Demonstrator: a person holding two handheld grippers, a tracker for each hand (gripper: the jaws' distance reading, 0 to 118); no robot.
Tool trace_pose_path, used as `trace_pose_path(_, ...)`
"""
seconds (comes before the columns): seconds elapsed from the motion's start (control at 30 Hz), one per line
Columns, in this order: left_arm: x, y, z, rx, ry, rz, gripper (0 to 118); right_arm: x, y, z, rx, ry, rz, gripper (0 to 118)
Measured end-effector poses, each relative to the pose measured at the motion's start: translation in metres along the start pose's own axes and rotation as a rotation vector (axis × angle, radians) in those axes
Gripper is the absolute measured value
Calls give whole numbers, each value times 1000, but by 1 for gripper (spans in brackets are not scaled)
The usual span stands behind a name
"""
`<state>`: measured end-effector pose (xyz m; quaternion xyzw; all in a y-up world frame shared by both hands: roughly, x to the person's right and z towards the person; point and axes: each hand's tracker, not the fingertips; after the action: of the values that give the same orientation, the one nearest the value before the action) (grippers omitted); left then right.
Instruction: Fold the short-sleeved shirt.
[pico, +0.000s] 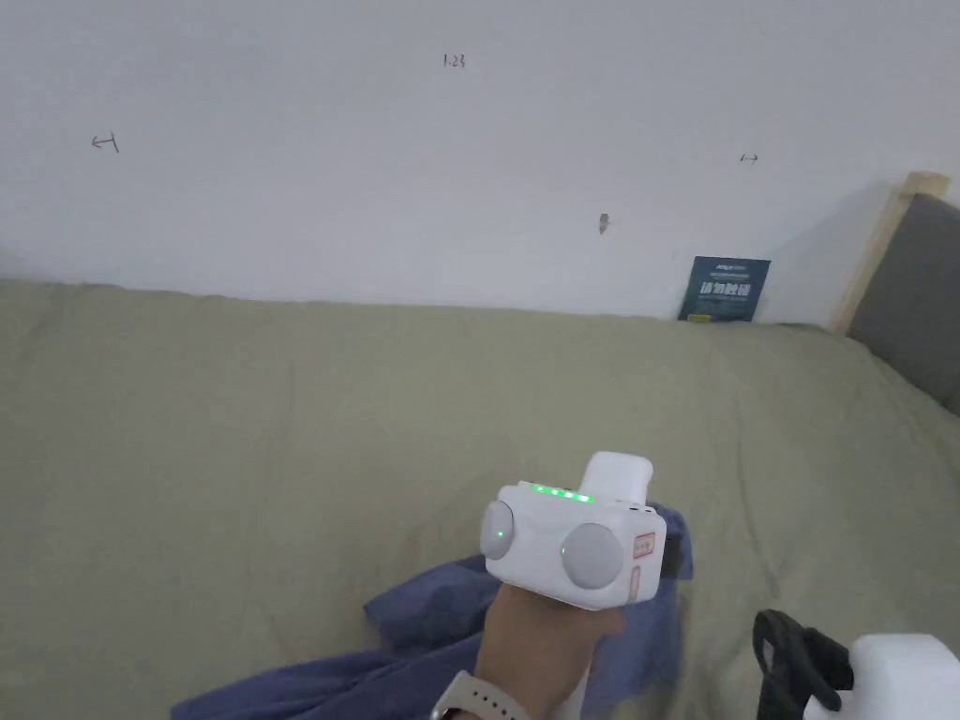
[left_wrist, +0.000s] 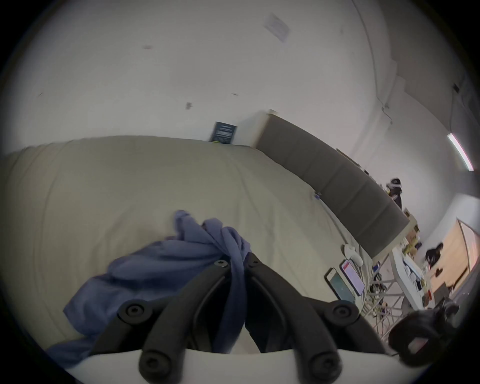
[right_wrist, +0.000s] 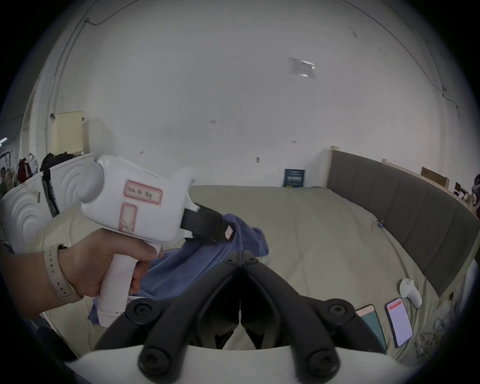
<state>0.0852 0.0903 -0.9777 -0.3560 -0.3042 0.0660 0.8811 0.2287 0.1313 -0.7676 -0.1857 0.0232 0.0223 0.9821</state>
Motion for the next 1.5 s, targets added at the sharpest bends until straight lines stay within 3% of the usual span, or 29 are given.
trace_pose_path(0.27,-28,-62,-65,-239,179,55,6,29,-17,-7,-29,-27,-35,0)
trace_pose_path(0.37,-32,-66,-60,-213,142,82,10,29,-18,-7,-32,-22,-43,0)
trace_pose_path(0.4,-32,-63,-55,-191,132,91,23,28,-18,-6,-30,-23,-43,0)
trace_pose_path(0.43,-29,-62,-45,-180,131,83,52,27,-17,-2,-25,-26,-43,0)
trace_pose_path(0.47,-26,-63,-34,-159,132,64,102,26,-16,2,-22,-24,-43,0)
trace_pose_path(0.5,-24,-66,-19,-128,127,42,118,25,-16,7,-17,-19,-46,0)
trace_pose_path(0.57,-16,-88,20,-6,111,13,118,20,-14,16,-10,-14,-46,0)
trace_pose_path(0.7,-8,-134,127,42,144,10,118,6,-15,41,12,16,-64,0)
trace_pose_path(0.83,-20,-196,215,117,280,53,117,-16,-20,64,26,45,-47,0)
trace_pose_path(0.87,-23,-208,233,122,311,48,111,-21,-22,69,25,52,-43,0)
trace_pose_path(0.9,-26,-222,255,148,346,37,95,-26,-25,75,29,58,-40,0)
trace_pose_path(0.93,-32,-231,264,146,368,30,60,-31,-26,79,32,63,-38,0)
trace_pose_path(0.97,-35,-238,274,140,390,25,9,-35,-27,82,33,68,-35,0)
trace_pose_path(1.03,-43,-249,287,87,486,15,8,-41,-30,88,30,78,-31,0)
trace_pose_path(1.2,-85,-235,308,76,449,106,8,-48,-33,97,21,89,-26,0)
trace_pose_path(1.33,-148,-198,286,-76,409,218,8,-49,-35,98,23,89,-17,0)
trace_pose_path(1.5,-224,-151,245,-205,474,399,11,-47,-43,89,9,89,-7,0)
